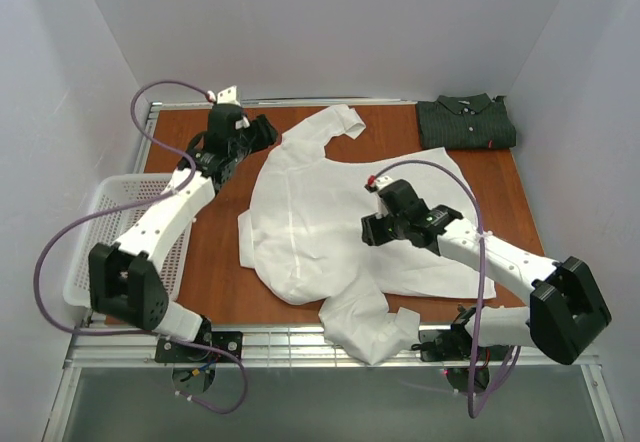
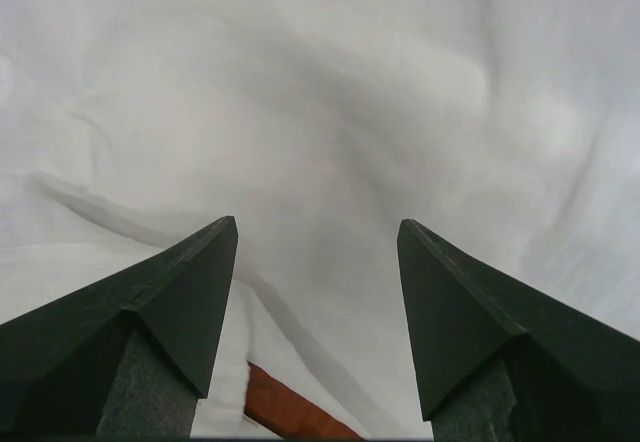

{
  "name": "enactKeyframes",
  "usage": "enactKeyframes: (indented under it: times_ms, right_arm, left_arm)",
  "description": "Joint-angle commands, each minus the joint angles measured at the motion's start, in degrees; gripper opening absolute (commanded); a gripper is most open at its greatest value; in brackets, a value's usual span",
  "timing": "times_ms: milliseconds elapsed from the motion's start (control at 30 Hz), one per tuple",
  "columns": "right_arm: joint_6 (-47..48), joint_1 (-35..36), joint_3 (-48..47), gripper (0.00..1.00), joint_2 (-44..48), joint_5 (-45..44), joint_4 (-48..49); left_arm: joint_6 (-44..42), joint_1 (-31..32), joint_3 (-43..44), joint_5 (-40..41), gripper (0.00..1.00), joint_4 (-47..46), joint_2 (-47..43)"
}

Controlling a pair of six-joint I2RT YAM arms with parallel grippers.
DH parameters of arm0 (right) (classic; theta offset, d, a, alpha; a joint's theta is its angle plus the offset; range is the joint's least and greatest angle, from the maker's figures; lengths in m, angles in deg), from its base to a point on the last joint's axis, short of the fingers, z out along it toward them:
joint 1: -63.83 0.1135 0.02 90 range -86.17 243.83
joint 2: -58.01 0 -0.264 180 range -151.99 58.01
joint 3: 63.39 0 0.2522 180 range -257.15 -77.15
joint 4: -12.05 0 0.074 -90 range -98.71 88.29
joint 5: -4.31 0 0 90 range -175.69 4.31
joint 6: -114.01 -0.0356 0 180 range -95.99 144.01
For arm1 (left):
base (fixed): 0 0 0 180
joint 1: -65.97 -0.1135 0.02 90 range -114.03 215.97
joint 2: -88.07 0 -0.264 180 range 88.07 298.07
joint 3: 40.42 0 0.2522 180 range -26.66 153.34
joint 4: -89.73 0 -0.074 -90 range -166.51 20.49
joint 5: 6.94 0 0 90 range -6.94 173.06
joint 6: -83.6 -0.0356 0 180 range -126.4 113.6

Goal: Fold and stack the long sleeve shirts
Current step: Flatten the shirt out

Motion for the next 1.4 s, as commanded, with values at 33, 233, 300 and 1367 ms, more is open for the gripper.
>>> enactKeyframes:
  times_ms: [33,233,300,1367]
  right_arm:
    - [-2.9,-6.0,6.7,0.61,5.5,0.6,-5.0]
    - [-3.9,-7.3,11.7,0.6,7.2,2.3,-4.5]
    - [-4.3,-7.4,12.8,0.6,6.0,2.4,-2.5]
    - [-3.0,-4.4,-1.4,0.6,-4.8,8.1,5.5]
  left_arm:
    - [5.0,5.6,-12.9,-0.5,0.7,10.5,-6.7]
    - [11.3,9.1,-26.1,-5.7,0.63,8.8,-10.0]
    - [12.0,9.1,-27.5,-6.0,0.61,6.5,-9.1]
    - [2.5,-6.3,-9.5,-3.3,0.73,10.2,-3.5]
